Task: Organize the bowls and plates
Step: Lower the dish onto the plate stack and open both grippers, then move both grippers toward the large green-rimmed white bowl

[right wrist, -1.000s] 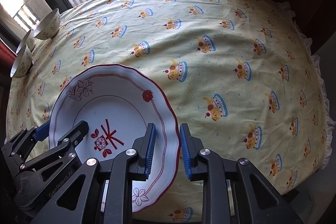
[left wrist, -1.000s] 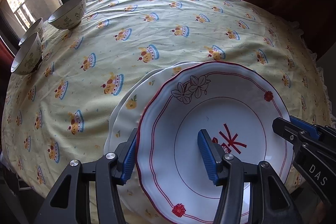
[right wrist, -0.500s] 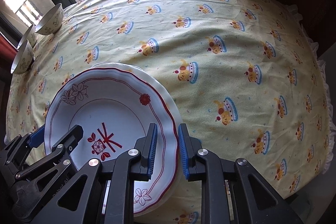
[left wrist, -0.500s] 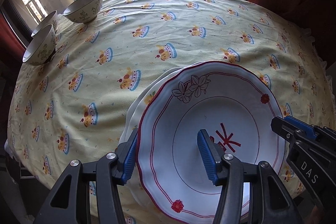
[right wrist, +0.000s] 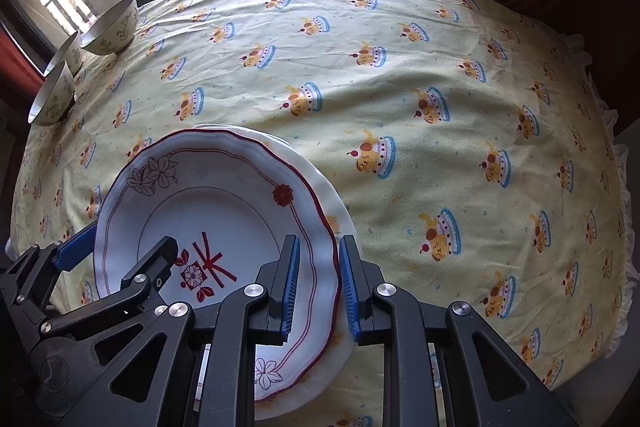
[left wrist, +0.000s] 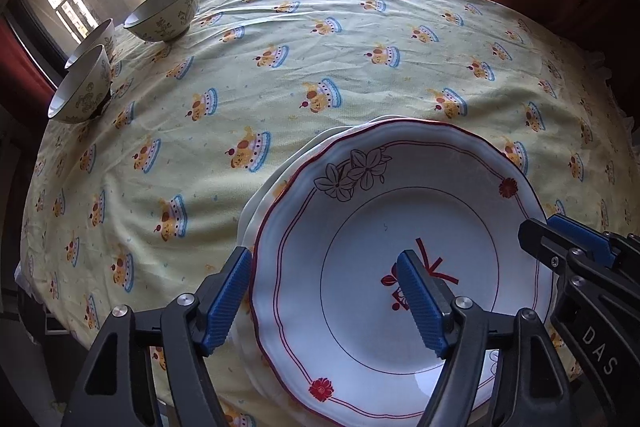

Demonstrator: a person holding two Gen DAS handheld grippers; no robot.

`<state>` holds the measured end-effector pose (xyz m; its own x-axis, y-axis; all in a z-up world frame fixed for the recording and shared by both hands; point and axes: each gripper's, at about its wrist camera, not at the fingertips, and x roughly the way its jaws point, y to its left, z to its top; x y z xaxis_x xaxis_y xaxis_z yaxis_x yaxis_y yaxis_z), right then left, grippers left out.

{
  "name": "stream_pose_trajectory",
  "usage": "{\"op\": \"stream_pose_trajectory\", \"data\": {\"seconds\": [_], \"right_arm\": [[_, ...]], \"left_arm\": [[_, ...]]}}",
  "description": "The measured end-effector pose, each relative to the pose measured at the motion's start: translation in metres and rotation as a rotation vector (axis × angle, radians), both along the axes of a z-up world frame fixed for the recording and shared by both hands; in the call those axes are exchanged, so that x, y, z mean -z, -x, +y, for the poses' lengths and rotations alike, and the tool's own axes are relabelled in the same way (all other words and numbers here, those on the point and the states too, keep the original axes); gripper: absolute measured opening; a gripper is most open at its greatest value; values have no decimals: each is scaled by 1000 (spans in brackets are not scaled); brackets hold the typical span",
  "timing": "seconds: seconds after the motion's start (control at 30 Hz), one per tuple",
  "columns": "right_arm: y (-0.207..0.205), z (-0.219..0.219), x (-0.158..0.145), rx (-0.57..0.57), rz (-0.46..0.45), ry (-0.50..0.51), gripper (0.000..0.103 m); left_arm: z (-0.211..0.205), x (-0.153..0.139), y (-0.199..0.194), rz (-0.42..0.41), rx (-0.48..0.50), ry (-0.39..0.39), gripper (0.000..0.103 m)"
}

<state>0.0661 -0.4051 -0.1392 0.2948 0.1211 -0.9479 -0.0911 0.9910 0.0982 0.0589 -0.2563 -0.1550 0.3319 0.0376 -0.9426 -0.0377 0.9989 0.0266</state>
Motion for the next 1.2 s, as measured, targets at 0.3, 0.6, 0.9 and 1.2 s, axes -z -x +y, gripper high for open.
{"op": "stream_pose_trajectory", "data": {"seconds": [0.3,0.6,0.9,1.2], "right_arm": [[-5,13,-13,-26,-39,-21,63],[0,48,-28,-9,-67,-21,65],[0,112,-43,99,-112,7,65],[-2,184,-52,219,-132,2,65]], "left_arm": [[11,-9,3,-9,-4,36,89],[47,-26,-1,-41,16,88,89],[107,-39,-12,-75,100,108,88],[181,-48,-28,-104,181,78,87]]}}
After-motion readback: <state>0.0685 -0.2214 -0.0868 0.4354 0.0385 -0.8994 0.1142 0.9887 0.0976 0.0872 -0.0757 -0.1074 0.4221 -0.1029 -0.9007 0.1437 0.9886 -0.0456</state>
